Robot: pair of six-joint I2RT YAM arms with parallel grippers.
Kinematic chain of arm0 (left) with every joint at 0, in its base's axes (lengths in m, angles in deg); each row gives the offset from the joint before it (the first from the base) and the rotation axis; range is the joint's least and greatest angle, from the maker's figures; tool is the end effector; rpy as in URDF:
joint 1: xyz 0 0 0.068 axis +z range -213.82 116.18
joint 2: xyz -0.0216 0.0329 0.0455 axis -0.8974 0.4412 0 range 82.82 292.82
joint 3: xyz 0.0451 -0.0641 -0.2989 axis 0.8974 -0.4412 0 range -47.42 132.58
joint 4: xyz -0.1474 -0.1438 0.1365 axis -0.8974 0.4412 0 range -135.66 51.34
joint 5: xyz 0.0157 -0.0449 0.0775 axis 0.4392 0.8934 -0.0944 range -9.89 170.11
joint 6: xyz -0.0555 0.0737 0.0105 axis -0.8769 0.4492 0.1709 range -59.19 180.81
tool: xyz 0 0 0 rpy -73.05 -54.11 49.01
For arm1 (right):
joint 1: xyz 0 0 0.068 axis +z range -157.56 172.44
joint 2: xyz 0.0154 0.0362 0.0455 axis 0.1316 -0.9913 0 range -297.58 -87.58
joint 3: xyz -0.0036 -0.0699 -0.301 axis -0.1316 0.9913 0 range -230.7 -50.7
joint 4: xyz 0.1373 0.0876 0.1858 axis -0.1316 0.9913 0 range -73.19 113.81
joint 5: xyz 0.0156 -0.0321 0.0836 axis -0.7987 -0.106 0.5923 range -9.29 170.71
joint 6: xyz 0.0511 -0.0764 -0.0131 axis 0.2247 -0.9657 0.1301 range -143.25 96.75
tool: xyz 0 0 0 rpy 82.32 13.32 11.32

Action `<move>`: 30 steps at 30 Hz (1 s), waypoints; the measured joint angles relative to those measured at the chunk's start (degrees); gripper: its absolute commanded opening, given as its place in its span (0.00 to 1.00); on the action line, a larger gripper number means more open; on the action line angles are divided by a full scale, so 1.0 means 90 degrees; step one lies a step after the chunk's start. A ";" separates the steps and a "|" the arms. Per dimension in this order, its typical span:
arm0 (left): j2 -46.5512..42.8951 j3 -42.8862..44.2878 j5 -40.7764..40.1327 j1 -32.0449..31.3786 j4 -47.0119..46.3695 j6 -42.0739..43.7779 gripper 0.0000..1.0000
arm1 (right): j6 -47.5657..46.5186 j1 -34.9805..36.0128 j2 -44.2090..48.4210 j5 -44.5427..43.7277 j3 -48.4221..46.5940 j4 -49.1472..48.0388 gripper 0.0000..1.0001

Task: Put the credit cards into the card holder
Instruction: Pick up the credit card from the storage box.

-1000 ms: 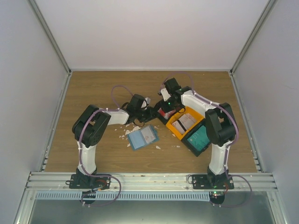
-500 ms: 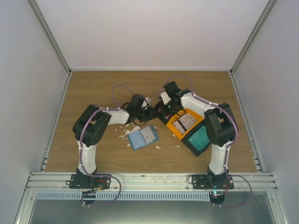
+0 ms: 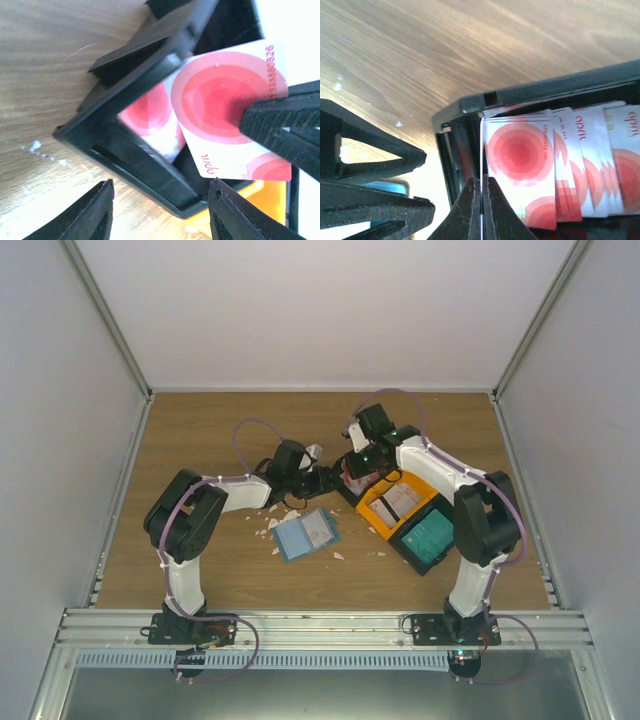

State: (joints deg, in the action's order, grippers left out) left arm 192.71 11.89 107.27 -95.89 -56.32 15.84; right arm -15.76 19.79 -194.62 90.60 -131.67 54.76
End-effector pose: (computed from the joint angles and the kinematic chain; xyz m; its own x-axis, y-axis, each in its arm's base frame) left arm 0.3428 -0.2597 0.1624 -0.9282 -0.1604 -0.3357 0.1599 0.6427 -0.7492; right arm 0.3571 0.2008 0.2140 -0.8594 -0.3001 -0.4140 -0.4110 0.8871 0.2101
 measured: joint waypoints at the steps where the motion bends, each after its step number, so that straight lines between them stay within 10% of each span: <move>1: -0.0114 -0.0029 0.0000 0.0000 -0.0027 0.0039 0.58 | 0.0041 -0.0005 0.0138 0.0000 0.0000 -0.0041 0.01; 17: -0.2958 -0.1180 0.0019 0.0041 -0.0160 0.0078 0.74 | 0.1676 -0.0614 0.2460 0.2242 0.1440 -0.1467 0.00; 30: -0.4908 -0.2312 0.0750 0.0039 0.0478 -0.0440 0.68 | 0.5972 -0.0580 0.4036 0.5105 0.4342 -0.4770 0.00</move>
State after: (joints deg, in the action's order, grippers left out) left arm 148.54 -8.92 114.02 -95.54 -52.01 11.88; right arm 37.99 14.57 -158.29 136.54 -92.59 11.83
